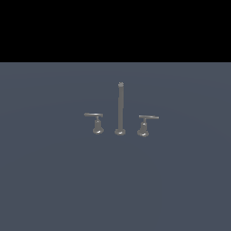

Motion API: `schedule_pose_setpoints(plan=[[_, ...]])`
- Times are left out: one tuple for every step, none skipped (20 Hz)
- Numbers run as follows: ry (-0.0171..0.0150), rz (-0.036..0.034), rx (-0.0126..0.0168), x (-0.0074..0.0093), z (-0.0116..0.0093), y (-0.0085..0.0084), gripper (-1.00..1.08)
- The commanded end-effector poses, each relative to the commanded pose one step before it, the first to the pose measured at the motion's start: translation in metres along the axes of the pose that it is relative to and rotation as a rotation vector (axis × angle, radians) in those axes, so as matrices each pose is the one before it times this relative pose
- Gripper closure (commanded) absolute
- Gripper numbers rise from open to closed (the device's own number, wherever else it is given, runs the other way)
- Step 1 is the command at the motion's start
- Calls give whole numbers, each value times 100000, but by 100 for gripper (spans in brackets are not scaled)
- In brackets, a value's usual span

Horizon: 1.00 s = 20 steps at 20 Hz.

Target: Turn on the faucet by rotating a designated handle.

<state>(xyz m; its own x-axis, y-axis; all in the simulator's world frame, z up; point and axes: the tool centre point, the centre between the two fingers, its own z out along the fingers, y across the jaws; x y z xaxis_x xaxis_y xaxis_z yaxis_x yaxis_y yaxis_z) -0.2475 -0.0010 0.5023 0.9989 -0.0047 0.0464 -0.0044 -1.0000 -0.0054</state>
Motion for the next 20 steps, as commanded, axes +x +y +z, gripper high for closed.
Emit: schedule_pose_setpoints(plan=[[0, 0, 0, 0, 0, 1, 108], [-1, 69, -3, 12, 17, -5, 108], [-4, 195, -4, 38, 51, -15, 108], [-6, 324, -6, 63, 85, -25, 108], [-9, 453, -9, 88, 119, -36, 108], [-12, 586, -11, 114, 153, -45, 108], [-14, 717, -14, 139, 187, -54, 108], [-17, 848, -16, 165, 221, -64, 108], [-19, 979, -19, 191, 256, -74, 108], [-22, 1113, -21, 217, 290, -84, 108], [-25, 1244, -24, 243, 325, -94, 108], [-27, 1381, -26, 269, 360, -103, 108], [-30, 1512, -28, 296, 395, -114, 108], [-32, 1648, -31, 323, 430, -124, 108], [-35, 1783, -33, 350, 466, -134, 108], [-38, 1919, -36, 377, 501, -145, 108], [-41, 2056, -38, 405, 537, -155, 108], [-43, 2188, -40, 432, 572, -164, 108], [-46, 2308, -42, 457, 604, -174, 108], [-48, 2422, -44, 480, 633, -182, 108]])
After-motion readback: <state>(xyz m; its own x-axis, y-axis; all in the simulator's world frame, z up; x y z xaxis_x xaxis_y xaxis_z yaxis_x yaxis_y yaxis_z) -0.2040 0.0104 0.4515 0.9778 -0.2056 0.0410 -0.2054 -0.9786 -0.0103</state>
